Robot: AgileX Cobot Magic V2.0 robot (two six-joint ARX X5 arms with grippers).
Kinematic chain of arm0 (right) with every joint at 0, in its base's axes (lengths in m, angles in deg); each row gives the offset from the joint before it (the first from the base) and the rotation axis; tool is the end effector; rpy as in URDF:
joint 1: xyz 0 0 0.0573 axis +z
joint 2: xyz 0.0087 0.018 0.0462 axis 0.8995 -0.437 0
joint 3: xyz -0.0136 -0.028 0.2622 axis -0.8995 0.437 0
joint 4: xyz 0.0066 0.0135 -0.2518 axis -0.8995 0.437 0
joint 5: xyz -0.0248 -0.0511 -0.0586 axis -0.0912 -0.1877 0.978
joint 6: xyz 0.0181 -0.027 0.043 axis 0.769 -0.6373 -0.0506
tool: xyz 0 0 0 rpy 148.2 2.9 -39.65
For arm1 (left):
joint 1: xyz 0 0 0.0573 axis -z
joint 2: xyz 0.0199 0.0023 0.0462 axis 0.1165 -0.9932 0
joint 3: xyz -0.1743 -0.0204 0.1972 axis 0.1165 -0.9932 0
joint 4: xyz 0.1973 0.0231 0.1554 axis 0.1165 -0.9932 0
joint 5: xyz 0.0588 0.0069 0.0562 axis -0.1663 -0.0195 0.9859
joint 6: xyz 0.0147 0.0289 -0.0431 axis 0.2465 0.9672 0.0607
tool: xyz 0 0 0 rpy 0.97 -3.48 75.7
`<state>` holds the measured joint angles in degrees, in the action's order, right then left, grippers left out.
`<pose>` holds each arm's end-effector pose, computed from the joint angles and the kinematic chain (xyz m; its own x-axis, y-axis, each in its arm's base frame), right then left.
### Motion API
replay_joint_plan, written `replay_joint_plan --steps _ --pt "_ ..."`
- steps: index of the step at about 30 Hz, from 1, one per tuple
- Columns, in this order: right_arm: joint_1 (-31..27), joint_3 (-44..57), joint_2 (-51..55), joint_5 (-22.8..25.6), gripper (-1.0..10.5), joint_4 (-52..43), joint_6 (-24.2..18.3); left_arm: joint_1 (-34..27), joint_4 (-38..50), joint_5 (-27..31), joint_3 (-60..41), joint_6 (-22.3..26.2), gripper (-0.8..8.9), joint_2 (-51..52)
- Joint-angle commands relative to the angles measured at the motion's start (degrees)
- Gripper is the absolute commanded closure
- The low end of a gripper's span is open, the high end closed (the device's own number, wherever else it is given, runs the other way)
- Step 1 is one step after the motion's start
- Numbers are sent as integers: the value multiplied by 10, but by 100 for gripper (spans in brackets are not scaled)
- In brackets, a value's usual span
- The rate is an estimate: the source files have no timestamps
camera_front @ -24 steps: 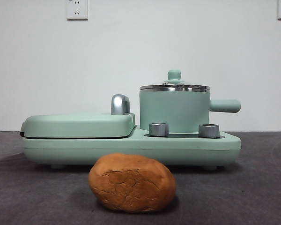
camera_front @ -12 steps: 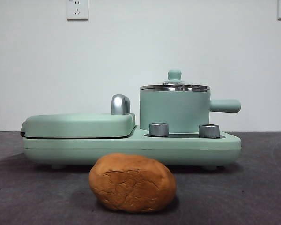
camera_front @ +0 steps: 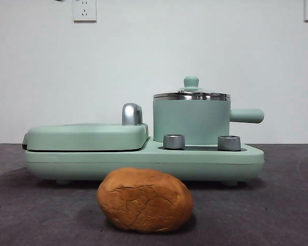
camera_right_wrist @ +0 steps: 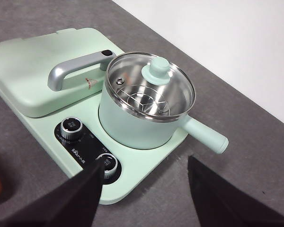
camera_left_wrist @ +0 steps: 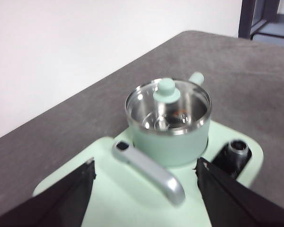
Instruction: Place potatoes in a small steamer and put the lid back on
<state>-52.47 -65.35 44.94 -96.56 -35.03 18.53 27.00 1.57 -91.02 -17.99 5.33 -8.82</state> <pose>0.1265 0.0364 0.3320 0.7754 0.5186 -0.3603 -0.6183 0.7392 -0.2668 0.1981 -0.0851 0.3489 0.7042 -0.6650 -0.2489 0.7067 0.6902 0.1557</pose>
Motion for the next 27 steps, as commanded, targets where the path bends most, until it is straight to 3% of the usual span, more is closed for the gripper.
replay_joint_plan --steps 1,15,27 --pt "3 -10 -2 0 667 -4 19 23 36 14 25 -28 471 -49" --pt "3 -10 -2 0 667 -8 21 122 116 30 225 -79 475 -347" --pt "12 -10 -2 0 667 -13 21 143 164 31 349 -102 475 -528"
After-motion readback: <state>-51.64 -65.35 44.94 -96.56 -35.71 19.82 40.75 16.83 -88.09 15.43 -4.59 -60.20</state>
